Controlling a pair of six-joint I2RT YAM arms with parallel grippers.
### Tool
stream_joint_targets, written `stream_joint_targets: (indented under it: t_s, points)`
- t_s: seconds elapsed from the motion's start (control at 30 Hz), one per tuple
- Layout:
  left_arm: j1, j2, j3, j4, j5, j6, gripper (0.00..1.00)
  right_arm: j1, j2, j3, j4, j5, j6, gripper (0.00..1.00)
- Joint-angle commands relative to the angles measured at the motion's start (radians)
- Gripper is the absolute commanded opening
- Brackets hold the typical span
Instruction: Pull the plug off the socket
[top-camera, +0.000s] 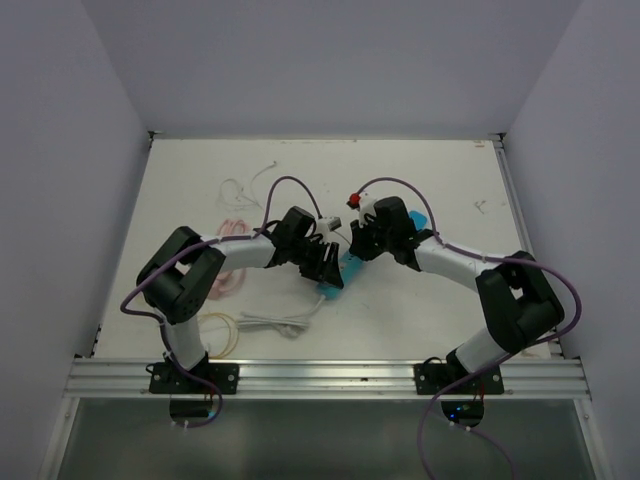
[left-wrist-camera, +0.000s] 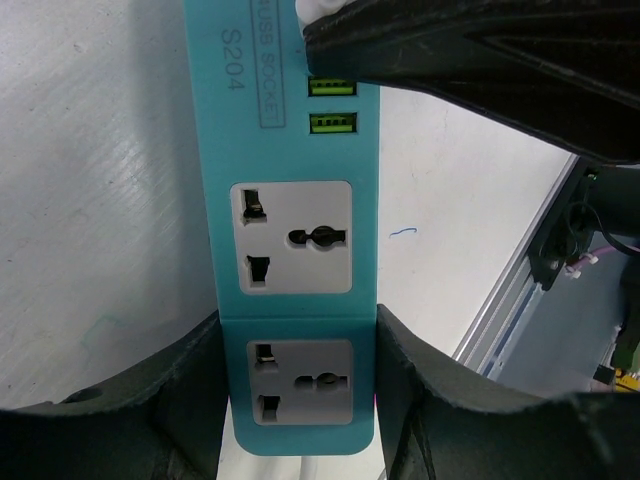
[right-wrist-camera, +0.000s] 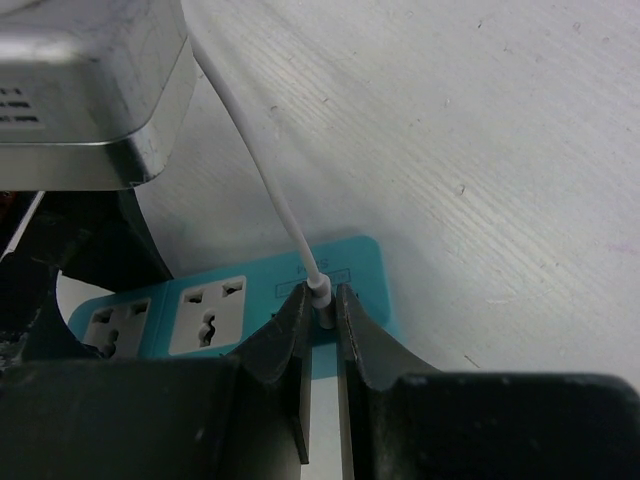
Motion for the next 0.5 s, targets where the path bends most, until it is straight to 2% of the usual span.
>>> stream_joint_targets:
  t_s: [0.0, 0.47]
  points:
    - [-0.051, 0.018, 0.025, 0.030, 0.137, -0.007, 0.00, 0.017, 0.005, 0.074, 0.123, -0.002, 0.001, 0.00]
    - [-0.045, 0.038, 0.068, 0.040, 0.180, -0.044, 0.00, 0.090, 0.007, 0.098, 0.084, 0.076, -0.112, 0.00]
